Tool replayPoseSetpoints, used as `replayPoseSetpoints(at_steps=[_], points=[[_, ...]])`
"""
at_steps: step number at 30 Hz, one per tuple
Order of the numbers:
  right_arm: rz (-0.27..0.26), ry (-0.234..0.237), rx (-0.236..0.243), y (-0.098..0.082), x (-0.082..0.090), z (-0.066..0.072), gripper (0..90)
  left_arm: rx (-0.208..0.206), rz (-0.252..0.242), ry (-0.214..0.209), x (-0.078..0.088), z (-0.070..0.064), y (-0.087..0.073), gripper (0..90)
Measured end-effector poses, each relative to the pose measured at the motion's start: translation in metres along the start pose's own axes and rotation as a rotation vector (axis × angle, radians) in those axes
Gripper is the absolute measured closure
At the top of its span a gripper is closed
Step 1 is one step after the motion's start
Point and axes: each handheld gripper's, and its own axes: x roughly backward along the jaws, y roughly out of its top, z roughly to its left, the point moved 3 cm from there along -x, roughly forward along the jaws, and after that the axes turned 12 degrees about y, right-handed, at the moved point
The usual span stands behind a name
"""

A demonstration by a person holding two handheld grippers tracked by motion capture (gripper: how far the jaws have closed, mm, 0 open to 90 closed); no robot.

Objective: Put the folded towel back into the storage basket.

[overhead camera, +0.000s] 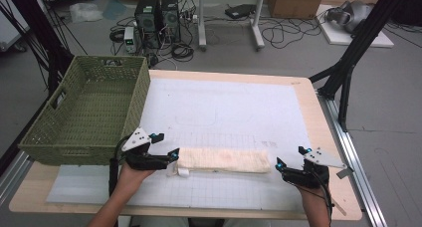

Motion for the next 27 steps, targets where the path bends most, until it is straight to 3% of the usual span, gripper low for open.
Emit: replayPoseSetpoints(at_steps=[14, 22, 27], points=[[0.007, 0.015, 0.007, -0.002, 0.001, 0.0, 12.3, 0.005, 0.043, -0.005, -0.003, -0.005, -0.002, 17.7], [0.012, 0.018, -0.003, -0.003, 0.0, -0.003, 12.3, 0.02, 0.165, 0.003, -0.009, -0.005, -0.015, 20.5], [0.015, 0.024, -0.003, -0.004, -0.002, -0.002, 12.3, 0.023, 0.21, -0.014, -0.012, -0.006, -0.021, 22.5]])
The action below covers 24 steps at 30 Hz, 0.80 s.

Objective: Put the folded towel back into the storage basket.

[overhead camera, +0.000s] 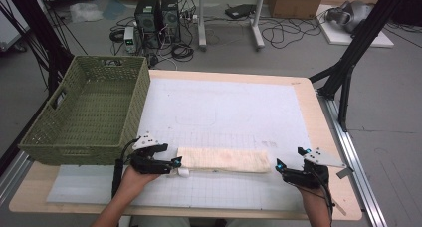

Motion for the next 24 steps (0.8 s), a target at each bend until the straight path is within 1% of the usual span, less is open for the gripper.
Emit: replayPoseSetpoints(at_steps=[4, 8, 9, 13, 14, 17, 19, 21, 24], points=[[0.009, -0.002, 0.01, 0.0, -0.002, 0.0, 12.3, 0.0, 0.031, -0.002, -0.005, -0.002, -0.003, 23.9], [0.007, 0.0, 0.006, 0.0, -0.002, 0.001, 12.3, -0.01, 0.053, 0.012, -0.009, -0.005, -0.006, 26.9], [0.009, 0.001, 0.01, 0.0, -0.002, 0.0, 12.3, -0.024, 0.068, 0.023, -0.01, -0.006, -0.006, 27.6], [0.013, 0.004, 0.009, -0.001, -0.003, 0.001, 12.3, -0.07, 0.082, 0.036, -0.011, -0.014, -0.007, 31.2], [0.013, 0.006, 0.01, -0.001, -0.003, 0.001, 12.3, -0.092, 0.087, 0.045, -0.011, -0.015, -0.007, 31.0], [0.018, 0.011, 0.008, -0.001, -0.003, 0.001, 12.3, -0.108, 0.09, 0.072, -0.011, -0.019, -0.008, 31.0], [0.019, 0.014, 0.007, -0.001, -0.004, 0.002, 12.3, -0.131, 0.096, 0.102, -0.012, -0.023, -0.008, 30.4], [0.022, 0.018, 0.009, -0.002, -0.005, 0.002, 12.4, -0.134, 0.099, 0.123, -0.012, -0.028, -0.009, 29.4], [0.028, 0.023, 0.01, -0.002, -0.006, 0.002, 12.4, -0.137, 0.099, 0.128, -0.012, -0.032, -0.01, 29.5]])
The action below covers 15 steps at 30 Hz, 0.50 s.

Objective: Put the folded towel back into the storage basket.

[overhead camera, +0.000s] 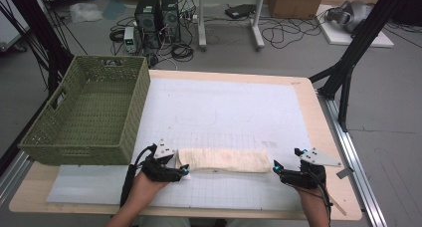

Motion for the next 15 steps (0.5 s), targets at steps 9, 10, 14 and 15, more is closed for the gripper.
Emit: replayPoseSetpoints(at_steps=[9, 10, 14, 15], points=[[0.002, 0.005, -0.003, 0.0004, -0.0013, 0.0011, 12.4, 0.012, -0.026, -0.024, 0.0042, -0.0094, -0.0024, 51.0], [0.002, 0.006, -0.005, 0.0004, -0.0014, 0.0014, 12.4, 0.022, -0.025, -0.028, 0.0041, -0.0085, -0.0025, 51.6], [0.003, 0.007, -0.003, 0.0006, -0.0018, 0.0018, 12.4, 0.063, -0.03, -0.079, 0.0042, -0.007, -0.0025, 68.2], [0.004, 0.006, 0.0, 0.0005, -0.0019, 0.0016, 12.4, 0.062, -0.03, -0.081, 0.0044, -0.0073, -0.0024, 75.4]])
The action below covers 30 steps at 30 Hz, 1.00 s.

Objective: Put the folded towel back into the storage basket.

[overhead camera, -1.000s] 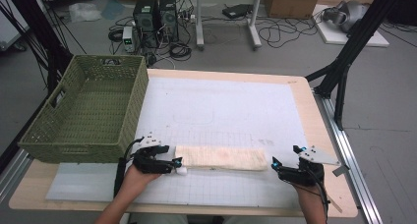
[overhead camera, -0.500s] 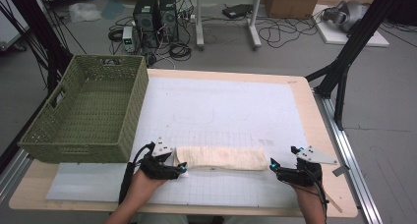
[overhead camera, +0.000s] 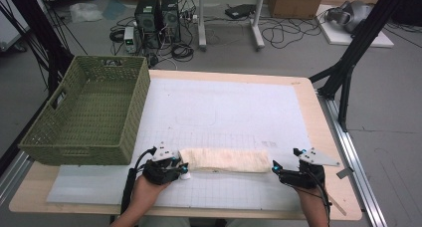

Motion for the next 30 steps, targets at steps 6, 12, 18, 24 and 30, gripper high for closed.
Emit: replayPoseSetpoints(at_steps=[6, 12, 18, 24, 30], points=[[0.001, 0.004, -0.004, -0.0008, 0.0005, -0.0009, 12.4, 0.057, -0.058, -0.02, 0.0044, 0.0055, 0.0061, 80.8], [0.003, 0.002, -0.003, -0.0015, 0.0005, -0.0017, 12.5, 0.038, -0.048, -0.031, 0.0027, 0.007, 0.0054, 80.6], [0.004, 0.009, -0.005, -0.0013, 0.0006, -0.0008, 12.5, 0.019, 0.0, 0.038, -0.0006, 0.0055, 0.003, 63.2], [0.006, 0.031, -0.011, -0.001, 0.0, 0.0007, 14.3, 0.015, 0.031, 0.075, -0.0004, 0.005, 0.0025, 45.0], [0.016, 0.051, 0.0, 0.0009, -0.0026, 0.005, 15.6, 0.006, 0.022, 0.071, -0.0007, 0.0029, 0.0023, 50.2]])
